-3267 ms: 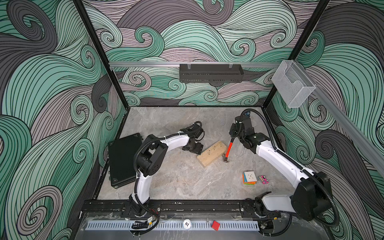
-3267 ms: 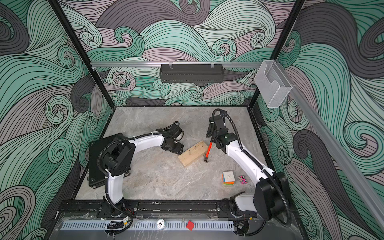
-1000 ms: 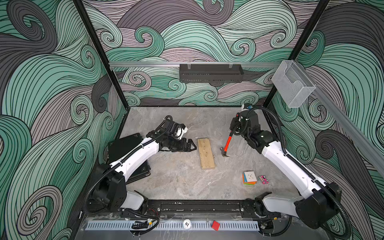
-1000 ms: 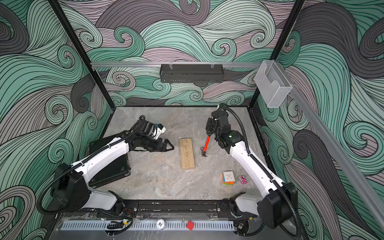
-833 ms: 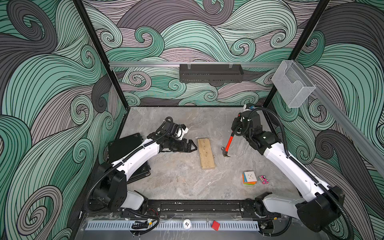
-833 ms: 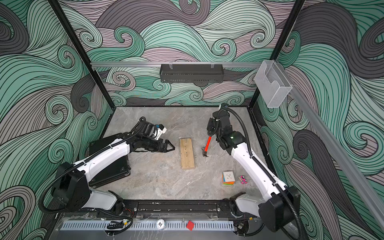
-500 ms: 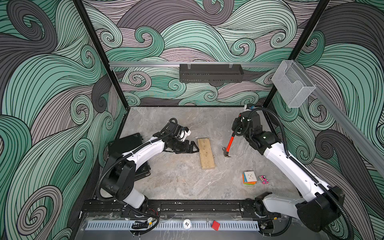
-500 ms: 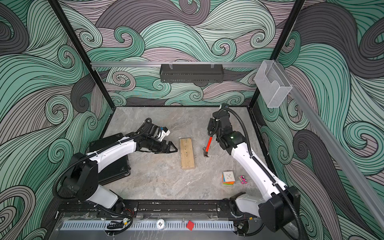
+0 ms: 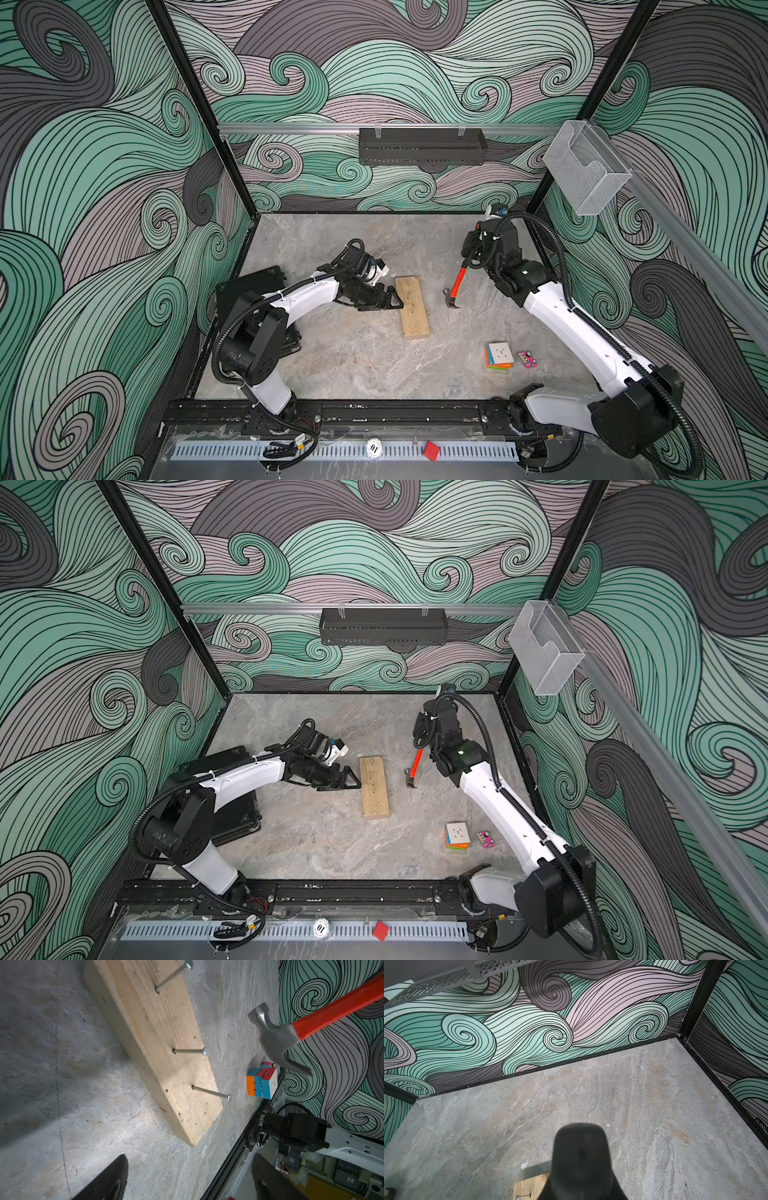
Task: Use a claw hammer to pull out a nail
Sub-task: Remove the nail from the mounting plate.
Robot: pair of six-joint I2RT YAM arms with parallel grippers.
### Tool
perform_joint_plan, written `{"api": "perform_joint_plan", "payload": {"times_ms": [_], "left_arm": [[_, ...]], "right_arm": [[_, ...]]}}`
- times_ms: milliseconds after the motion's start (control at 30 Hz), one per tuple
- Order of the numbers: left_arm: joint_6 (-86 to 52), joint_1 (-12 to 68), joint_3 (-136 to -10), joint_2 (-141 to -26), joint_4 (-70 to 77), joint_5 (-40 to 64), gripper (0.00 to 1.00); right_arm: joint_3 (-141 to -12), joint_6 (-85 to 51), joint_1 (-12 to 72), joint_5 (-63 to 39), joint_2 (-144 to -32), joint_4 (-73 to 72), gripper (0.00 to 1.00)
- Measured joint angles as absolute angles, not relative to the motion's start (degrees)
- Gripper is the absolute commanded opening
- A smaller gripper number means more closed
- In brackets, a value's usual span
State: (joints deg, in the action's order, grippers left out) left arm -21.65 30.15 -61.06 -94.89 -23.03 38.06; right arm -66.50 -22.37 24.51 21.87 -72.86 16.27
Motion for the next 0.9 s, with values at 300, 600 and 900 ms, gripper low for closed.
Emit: {"api": "perform_joint_plan", "payload": {"times_ms": [300, 600, 900], "left_arm": [[-24.12, 31.31, -61.06, -96.49, -21.12, 40.38, 0.89], [-26.2, 31.53, -61.06, -99.5, -19.66, 41.71, 0.87], [-27.27, 33.23, -61.06, -100.07, -19.03, 42.28, 0.86]], "right_arm": [[-67.4, -22.85, 24.51, 21.1, -74.63, 14.26, 0.08], [-67.7, -22.5, 24.51, 19.73, -74.94, 13.5, 0.08], [-68.49, -22.48, 24.51, 19.64, -74.98, 13.41, 0.08]]}}
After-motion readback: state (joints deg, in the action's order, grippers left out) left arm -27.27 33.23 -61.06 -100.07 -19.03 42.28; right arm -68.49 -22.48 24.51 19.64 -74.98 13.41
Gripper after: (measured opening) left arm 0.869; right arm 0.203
